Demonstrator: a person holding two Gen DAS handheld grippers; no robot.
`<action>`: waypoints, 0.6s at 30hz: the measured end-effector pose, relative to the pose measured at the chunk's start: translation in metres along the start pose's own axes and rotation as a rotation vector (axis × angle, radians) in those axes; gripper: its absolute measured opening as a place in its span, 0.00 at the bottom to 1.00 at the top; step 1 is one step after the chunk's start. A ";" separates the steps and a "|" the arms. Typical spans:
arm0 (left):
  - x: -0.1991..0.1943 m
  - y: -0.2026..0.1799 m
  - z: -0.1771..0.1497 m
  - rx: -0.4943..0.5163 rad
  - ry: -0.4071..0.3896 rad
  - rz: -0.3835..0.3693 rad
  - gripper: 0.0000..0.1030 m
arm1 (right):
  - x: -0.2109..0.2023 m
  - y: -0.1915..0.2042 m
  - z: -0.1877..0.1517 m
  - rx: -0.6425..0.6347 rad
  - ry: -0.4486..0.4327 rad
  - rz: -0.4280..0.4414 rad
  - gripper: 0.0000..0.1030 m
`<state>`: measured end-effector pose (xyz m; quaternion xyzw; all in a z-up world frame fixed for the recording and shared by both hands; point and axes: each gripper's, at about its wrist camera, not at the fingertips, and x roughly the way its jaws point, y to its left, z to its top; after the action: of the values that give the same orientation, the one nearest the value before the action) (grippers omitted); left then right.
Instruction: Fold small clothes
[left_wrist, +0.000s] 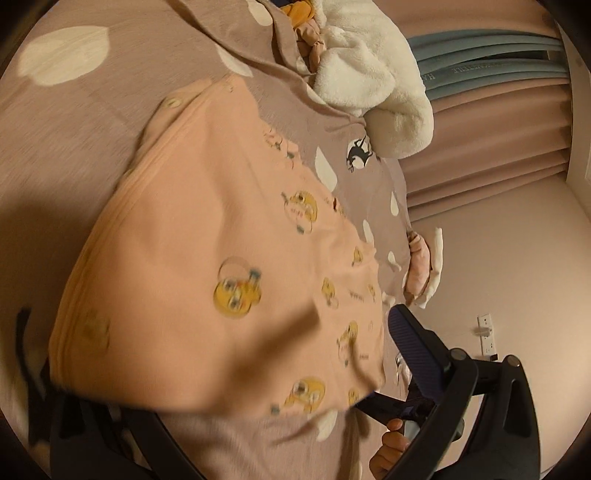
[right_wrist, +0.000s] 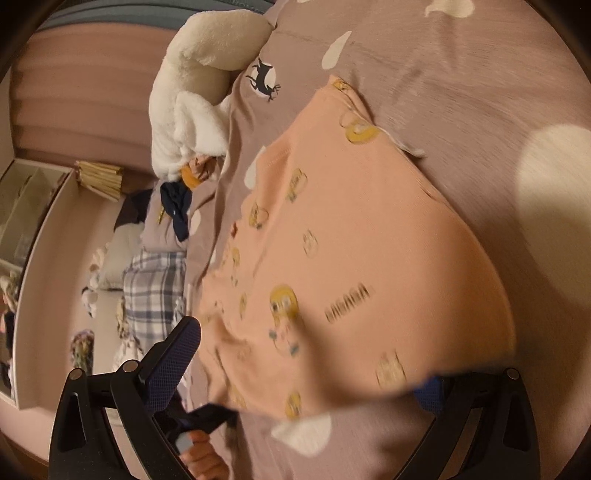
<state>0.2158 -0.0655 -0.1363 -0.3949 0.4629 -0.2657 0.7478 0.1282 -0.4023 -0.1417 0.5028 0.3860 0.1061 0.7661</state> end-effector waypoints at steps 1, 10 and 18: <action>0.004 0.000 0.003 -0.005 -0.004 0.003 0.99 | 0.003 0.001 0.003 0.004 -0.005 0.007 0.98; 0.022 0.000 0.022 -0.071 -0.035 0.083 0.90 | 0.027 0.018 0.017 -0.070 -0.022 -0.053 0.90; 0.018 0.031 0.021 -0.161 -0.105 0.137 0.13 | 0.023 0.002 0.012 -0.092 -0.121 -0.169 0.12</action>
<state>0.2439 -0.0550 -0.1653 -0.4345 0.4690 -0.1547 0.7532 0.1526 -0.3972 -0.1488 0.4381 0.3749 0.0283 0.8165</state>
